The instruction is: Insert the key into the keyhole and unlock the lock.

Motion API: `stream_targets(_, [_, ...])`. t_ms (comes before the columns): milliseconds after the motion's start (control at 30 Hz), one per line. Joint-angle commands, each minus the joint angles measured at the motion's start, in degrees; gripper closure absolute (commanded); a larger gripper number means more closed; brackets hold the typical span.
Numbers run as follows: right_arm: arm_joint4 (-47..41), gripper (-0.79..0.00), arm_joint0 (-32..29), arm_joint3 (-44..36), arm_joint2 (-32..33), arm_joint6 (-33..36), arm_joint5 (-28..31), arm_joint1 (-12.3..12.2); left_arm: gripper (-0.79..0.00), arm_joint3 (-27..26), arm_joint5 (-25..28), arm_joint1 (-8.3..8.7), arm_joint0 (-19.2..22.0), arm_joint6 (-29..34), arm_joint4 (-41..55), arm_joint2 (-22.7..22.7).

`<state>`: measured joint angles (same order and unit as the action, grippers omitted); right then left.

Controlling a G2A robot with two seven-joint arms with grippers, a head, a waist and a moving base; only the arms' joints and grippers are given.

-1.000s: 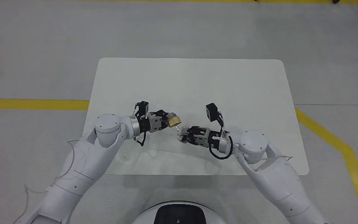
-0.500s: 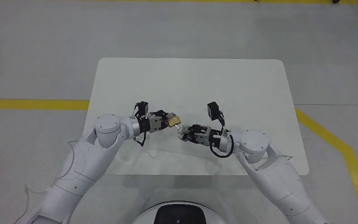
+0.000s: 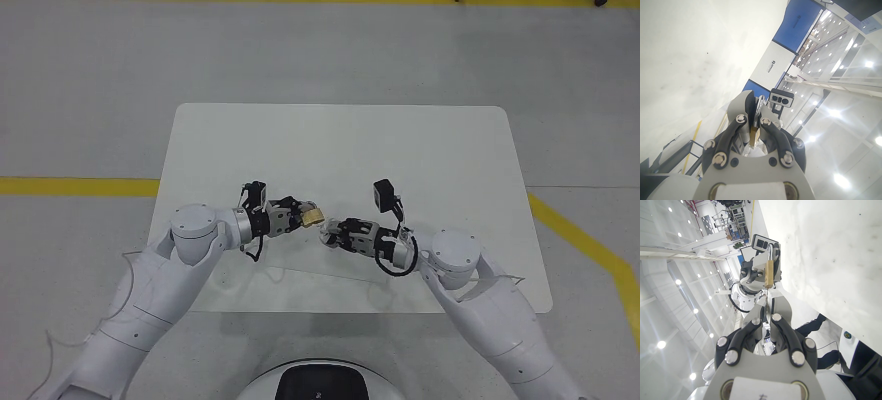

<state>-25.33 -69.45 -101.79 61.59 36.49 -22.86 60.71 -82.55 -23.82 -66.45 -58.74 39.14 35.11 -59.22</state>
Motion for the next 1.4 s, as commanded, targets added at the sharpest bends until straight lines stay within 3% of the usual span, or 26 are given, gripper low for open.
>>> stream_targets(0, [0.0, 0.000, 0.0, 0.0, 0.1, -0.2, -0.1, 0.0, 0.000, -0.1, -0.1, -0.01, -0.1, -0.1, 0.0, -0.1])
stream_targets(900, [0.3, 0.000, -1.3, -0.6, 0.7, -4.4, -0.7, 0.6, 0.000, -1.0, -0.3, -0.08, -1.3, -0.9, -0.3, -1.1])
stream_targets(1367, [0.5, 0.000, -1.3, -0.8, 0.7, -3.2, 0.3, 0.9, 0.000, -0.6, -0.4, -0.23, -1.1, -1.1, -0.3, -1.4])
